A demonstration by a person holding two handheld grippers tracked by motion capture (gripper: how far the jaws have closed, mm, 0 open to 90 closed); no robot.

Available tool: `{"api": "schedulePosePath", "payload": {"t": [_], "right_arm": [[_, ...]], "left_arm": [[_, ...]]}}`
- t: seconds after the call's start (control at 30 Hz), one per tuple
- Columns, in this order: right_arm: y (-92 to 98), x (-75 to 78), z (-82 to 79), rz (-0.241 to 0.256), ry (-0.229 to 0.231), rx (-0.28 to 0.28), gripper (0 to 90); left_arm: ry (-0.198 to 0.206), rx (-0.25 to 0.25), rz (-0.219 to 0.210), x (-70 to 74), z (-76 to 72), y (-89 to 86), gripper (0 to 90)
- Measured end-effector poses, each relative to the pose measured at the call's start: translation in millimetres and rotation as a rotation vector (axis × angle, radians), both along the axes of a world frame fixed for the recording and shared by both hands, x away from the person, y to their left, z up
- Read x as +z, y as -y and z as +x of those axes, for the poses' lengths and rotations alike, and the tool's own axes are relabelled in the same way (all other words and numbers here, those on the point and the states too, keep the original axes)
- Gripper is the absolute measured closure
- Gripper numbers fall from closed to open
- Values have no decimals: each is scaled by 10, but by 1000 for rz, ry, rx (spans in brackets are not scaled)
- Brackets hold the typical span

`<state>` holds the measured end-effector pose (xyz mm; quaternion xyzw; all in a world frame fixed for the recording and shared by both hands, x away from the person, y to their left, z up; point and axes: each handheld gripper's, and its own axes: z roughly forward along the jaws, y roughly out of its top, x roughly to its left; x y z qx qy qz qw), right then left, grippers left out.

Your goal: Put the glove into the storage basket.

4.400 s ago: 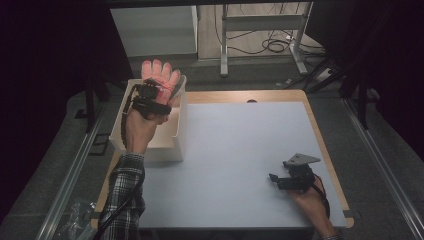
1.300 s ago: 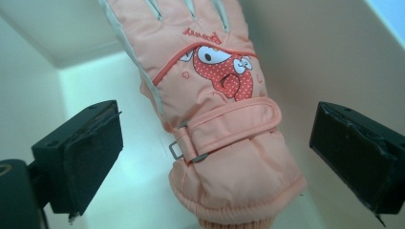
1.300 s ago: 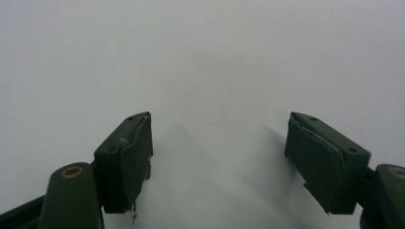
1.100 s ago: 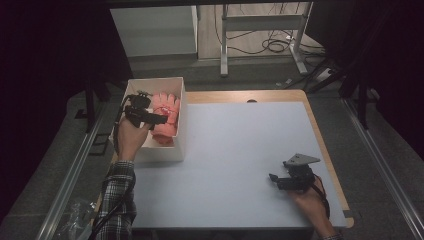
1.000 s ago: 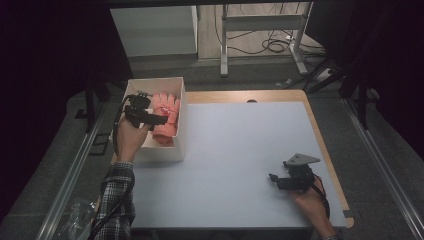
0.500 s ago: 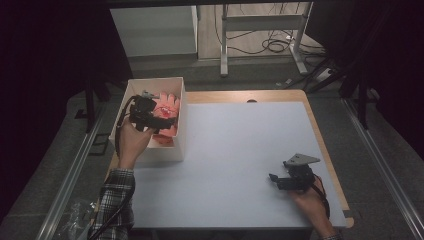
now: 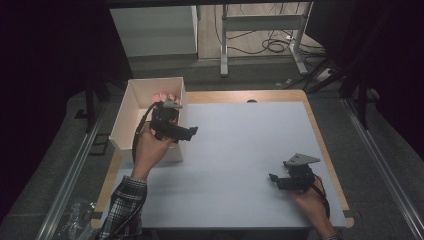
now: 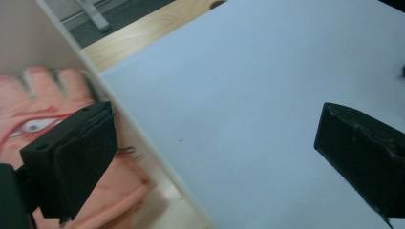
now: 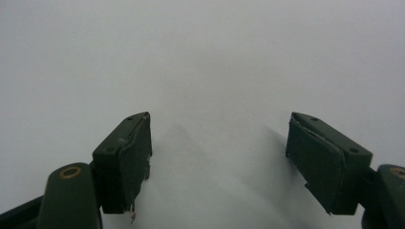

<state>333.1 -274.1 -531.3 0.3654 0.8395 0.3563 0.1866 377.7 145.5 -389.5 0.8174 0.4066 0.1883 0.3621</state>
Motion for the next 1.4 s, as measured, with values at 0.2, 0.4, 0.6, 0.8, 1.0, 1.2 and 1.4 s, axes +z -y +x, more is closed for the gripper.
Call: {"api": "schedulePosePath", "payload": {"t": [0.2,0.4,0.6,0.8,1.0,1.2,1.4], "right_arm": [[1,1,0,-2,0,0,241],[0,2,-1,-1,-2,-2,240],[1,4,-2,-2,-4,-1,240],[0,3,-2,-1,-4,-2,240],[1,2,-1,0,-3,-2,240],[1,2,-1,0,-4,-2,239],[1,2,-1,0,-4,-2,240]], "left_arm": [[-10,-79,-8,-115,-98,264,12],[-13,-138,-24,-282,-196,454,12],[-18,-196,-40,-509,-321,623,13],[-32,-237,-4,-811,-427,745,16],[-50,-239,7,-1089,-487,760,15],[-67,-217,32,-1346,-503,719,14],[-84,-206,42,-1550,-496,689,7]]}}
